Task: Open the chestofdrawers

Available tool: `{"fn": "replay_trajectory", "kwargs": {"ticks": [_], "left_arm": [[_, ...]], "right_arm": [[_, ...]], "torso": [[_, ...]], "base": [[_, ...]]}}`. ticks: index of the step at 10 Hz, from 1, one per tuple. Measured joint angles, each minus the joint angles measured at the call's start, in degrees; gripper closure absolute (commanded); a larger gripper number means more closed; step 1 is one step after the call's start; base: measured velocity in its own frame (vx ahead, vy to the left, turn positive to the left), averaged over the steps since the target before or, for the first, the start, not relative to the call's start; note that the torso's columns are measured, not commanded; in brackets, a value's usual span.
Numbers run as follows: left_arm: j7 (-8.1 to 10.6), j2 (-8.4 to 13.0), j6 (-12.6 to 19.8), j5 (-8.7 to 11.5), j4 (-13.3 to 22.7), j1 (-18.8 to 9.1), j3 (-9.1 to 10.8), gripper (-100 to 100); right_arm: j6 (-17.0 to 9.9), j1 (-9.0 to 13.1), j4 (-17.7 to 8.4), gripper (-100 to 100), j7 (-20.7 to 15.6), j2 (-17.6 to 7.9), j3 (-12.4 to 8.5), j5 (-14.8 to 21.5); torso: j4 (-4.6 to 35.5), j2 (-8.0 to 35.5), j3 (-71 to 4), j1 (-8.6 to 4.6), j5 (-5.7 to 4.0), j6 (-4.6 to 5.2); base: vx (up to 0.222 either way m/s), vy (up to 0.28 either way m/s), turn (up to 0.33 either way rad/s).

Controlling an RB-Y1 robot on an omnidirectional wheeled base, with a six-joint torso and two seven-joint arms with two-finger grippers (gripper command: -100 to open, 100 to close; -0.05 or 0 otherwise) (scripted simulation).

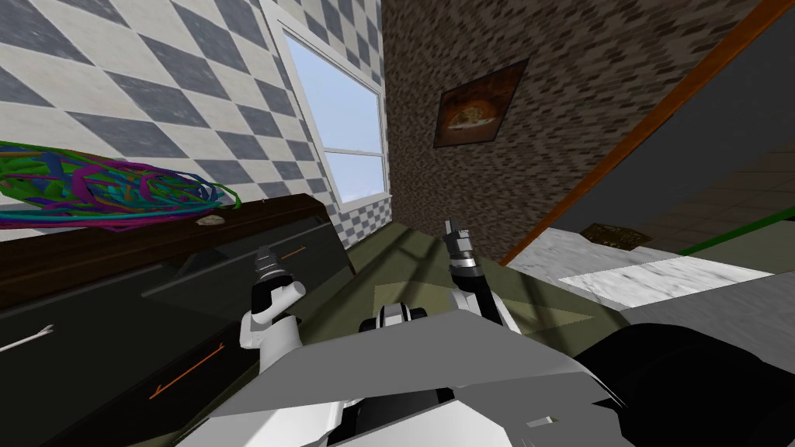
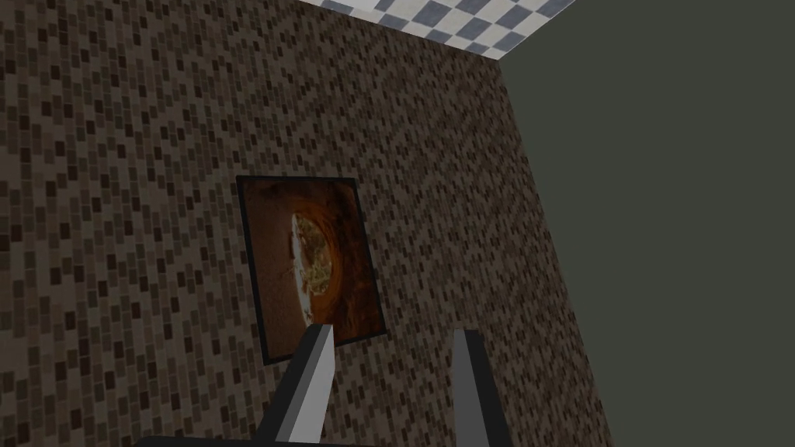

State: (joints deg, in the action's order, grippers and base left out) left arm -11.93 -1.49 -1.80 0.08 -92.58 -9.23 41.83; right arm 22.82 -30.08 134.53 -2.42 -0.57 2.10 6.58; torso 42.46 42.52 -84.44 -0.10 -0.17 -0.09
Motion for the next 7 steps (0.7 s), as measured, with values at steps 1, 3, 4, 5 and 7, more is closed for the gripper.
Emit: {"fn": "replay_trajectory", "kwargs": {"ticks": [1, 3, 4, 5, 7], "left_arm": [[0.06, 0.0, 0.5, 0.1, -0.1, -0.2, 0.90, -100], [0.12, -0.1, 0.6, 0.2, 0.0, -0.2, 0.92, 0], [0.12, -0.1, 0.7, 0.2, 0.1, -0.1, 0.91, 0], [0.13, -0.1, 0.7, 0.2, 0.1, -0.1, 0.90, 0], [0.13, -0.1, 0.7, 0.2, 0.1, -0.1, 0.89, 0]], "right_arm": [[0.0, 0.0, 0.0, 0, 0.0, 0.0, 0.0, 0.0], [0.0, 0.0, 0.0, 0, 0.0, 0.0, 0.0, 0.0], [0.0, 0.0, 0.0, 0, 0.0, 0.0, 0.0, 0.0], [0.0, 0.0, 0.0, 0, 0.0, 0.0, 0.0, 0.0], [0.0, 0.0, 0.0, 0, 0.0, 0.0, 0.0, 0.0]], "torso": [[0.0, -0.1, 0.0, 0.05, -0.05, -0.21], [-0.1, -0.2, -0.1, 0.07, 0.06, -0.02], [-0.1, -0.2, -0.1, 0.07, 0.10, 0.03], [-0.1, -0.2, -0.1, 0.07, 0.12, 0.05], [-0.2, -0.2, -0.1, 0.08, 0.14, 0.08]], "base": [[-0.006, -0.007, -0.004], [0.000, 0.000, 0.000], [0.000, 0.000, 0.000], [0.000, 0.000, 0.000], [0.000, 0.000, 0.000]]}}
